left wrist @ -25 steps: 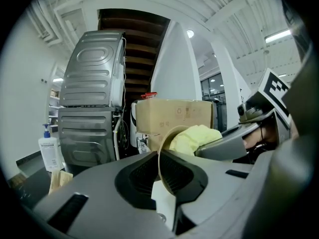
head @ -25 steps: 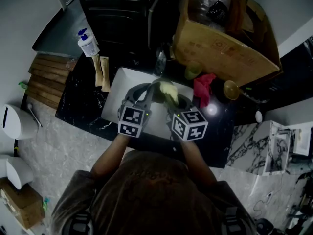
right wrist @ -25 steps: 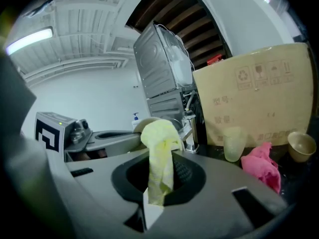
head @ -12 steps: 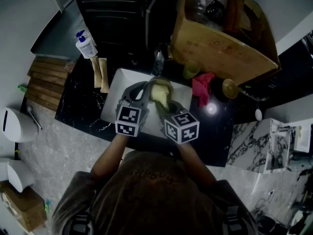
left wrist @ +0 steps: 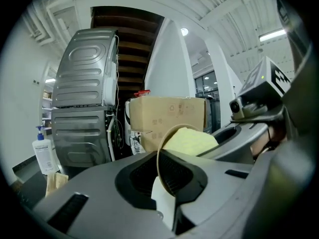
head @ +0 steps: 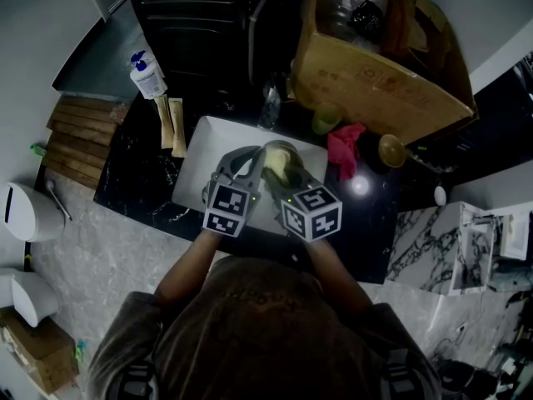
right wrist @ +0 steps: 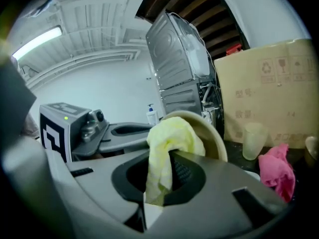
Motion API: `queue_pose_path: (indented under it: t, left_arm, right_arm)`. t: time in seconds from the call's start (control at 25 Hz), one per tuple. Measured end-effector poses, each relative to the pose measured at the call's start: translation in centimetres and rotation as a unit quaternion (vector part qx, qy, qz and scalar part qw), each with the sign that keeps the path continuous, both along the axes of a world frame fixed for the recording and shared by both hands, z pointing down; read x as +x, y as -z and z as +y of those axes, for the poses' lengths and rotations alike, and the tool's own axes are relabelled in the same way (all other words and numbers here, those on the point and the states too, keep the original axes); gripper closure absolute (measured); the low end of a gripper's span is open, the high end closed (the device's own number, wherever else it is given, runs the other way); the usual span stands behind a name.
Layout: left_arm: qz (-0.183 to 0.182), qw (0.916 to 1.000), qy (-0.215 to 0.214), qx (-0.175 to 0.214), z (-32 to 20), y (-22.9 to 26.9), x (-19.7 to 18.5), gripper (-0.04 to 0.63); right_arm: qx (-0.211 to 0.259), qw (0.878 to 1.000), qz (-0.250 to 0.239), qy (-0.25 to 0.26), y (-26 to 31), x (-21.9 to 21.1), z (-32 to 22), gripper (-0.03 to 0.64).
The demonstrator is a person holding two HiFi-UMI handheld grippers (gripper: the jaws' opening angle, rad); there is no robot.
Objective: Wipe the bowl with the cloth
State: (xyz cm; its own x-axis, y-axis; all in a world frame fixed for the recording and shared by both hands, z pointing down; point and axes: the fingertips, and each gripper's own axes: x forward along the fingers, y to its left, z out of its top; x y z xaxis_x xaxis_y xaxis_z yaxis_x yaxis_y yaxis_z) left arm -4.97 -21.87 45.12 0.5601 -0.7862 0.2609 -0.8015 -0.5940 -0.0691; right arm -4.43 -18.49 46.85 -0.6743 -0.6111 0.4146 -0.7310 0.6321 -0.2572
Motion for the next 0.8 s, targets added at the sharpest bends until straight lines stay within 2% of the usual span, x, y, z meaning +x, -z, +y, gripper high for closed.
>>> queue_pose_path:
  t: [0.2,0.44,0.8]
  left_arm:
    - [-0.001,1.0,-0.004,-0.007,0.2,-0.4,0.2,0.574]
    - [0.003,1.0,-0.002,-0.002,0.1,-0.1,0.4,0.571]
    - [0.005,1.0,0.005,-0.002,-0.2,-0.1,-0.1,0.571]
  right_arm:
    - [0.024,0.999,-0.021,-0.021,1.6,0.7,-1.1,0.589]
    - [0.047,0.996,-0.023,-0.066,2.5,2.3,-2.2,0.589]
    - [0.047,0.993,-0.006,-0.104,1.7,3.9,-2.1,0.589]
